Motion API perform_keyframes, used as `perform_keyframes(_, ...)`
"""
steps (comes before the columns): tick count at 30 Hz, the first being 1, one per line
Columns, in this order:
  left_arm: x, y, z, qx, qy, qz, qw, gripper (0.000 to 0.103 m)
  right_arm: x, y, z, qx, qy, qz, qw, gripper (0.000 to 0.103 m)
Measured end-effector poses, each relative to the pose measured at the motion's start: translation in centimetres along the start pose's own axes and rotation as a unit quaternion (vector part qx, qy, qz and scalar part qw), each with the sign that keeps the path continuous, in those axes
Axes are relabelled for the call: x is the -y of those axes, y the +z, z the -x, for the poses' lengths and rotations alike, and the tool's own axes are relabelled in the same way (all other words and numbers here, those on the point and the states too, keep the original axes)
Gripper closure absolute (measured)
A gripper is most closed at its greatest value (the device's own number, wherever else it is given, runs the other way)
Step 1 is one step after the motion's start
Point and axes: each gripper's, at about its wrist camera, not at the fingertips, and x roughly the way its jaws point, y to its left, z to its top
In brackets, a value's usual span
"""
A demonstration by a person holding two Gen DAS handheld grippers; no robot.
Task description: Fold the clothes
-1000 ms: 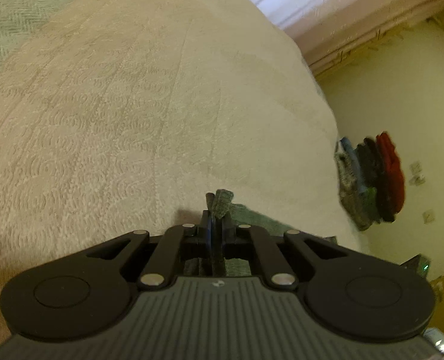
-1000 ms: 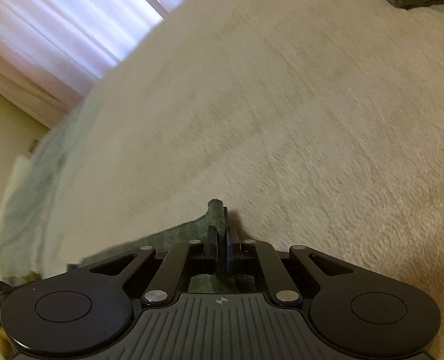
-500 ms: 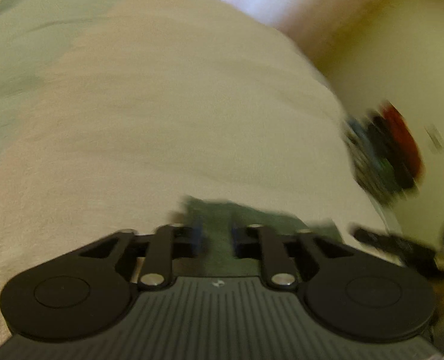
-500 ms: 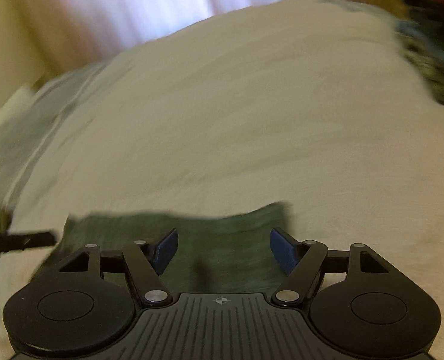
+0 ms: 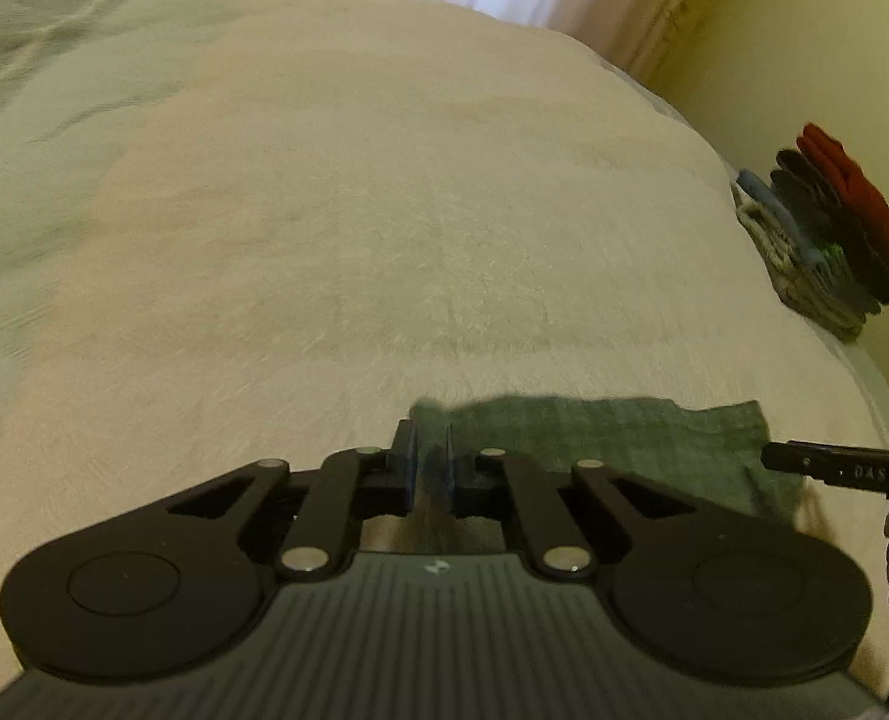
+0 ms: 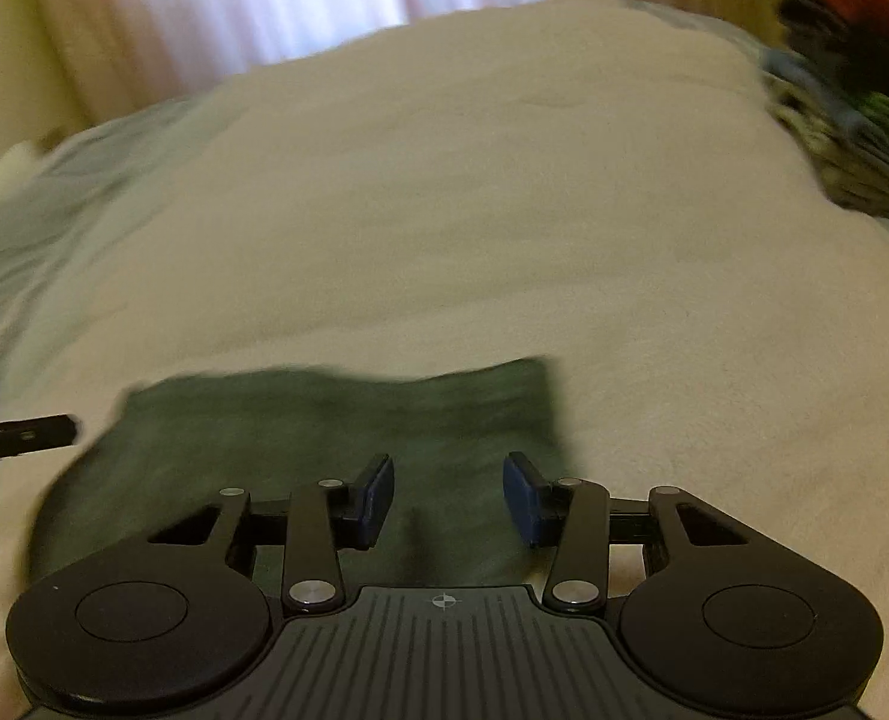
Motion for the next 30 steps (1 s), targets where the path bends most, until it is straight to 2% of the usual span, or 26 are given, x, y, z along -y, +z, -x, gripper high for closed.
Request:
perform_keyframes(3,2.0,-2.0,3.4,-0.008,-0.02,-0.026,0.9994,0.098,-3.2,-2.0,1.2,-0.004,0.034,0.033,0.999,0.059)
perform_keyframes(5,3.4,-3.9,4.0,-0.02,-0.017,-0.055,0.9981,0.098,-4.6,-3.5,0.2,-0.022,0.024,0.055,0.998,0.059)
perform_keyframes(9,3.8,-7.2,2.0,-0.038,0.016,-0.081,0.9959,0.098,-3.5,-5.3,-3.1,-0.032,-0.021,0.082,0.996,0.059)
perform_keyframes(11,3.0,-7.1,0.9,-0.034,0.02,-0.062,0.9973,0.099,-2.7,-4.7,-2.5,-0.034,-0.03,0.071,0.996,0.059)
perform_keyframes(15,2.8,-6.3,2.3,-0.023,0.029,-0.057,0.9977,0.1,-2.3,-3.8,0.2,-0.032,-0.047,0.056,0.997,0.059)
perform_keyframes(18,3.1,-6.6,4.9,-0.012,0.039,-0.037,0.9985,0.099,-2.9,-4.0,2.0,-0.021,-0.026,0.047,0.998,0.059)
perform_keyframes(20,3.5,-7.1,6.2,-0.004,0.043,-0.022,0.9988,0.099,-3.6,-4.7,1.9,-0.032,-0.022,0.053,0.998,0.059)
perform_keyframes(23,3.2,-8.0,5.9,-0.021,0.05,-0.007,0.9985,0.097,-3.5,-5.8,0.2,-0.07,-0.049,0.053,0.995,0.059)
perform_keyframes(24,3.0,-8.2,5.7,-0.028,0.058,-0.004,0.9979,0.098,-3.2,-5.9,0.6,-0.07,-0.052,0.046,0.995,0.059)
perform_keyframes(28,2.7,-8.2,5.6,-0.052,0.091,0.005,0.9945,0.085,-2.3,-5.5,2.6,-0.098,-0.063,0.021,0.993,0.059)
perform_keyframes(30,2.9,-7.7,6.4,-0.066,0.108,0.011,0.992,0.086,-2.1,-5.4,3.7,-0.12,-0.061,0.006,0.991,0.058)
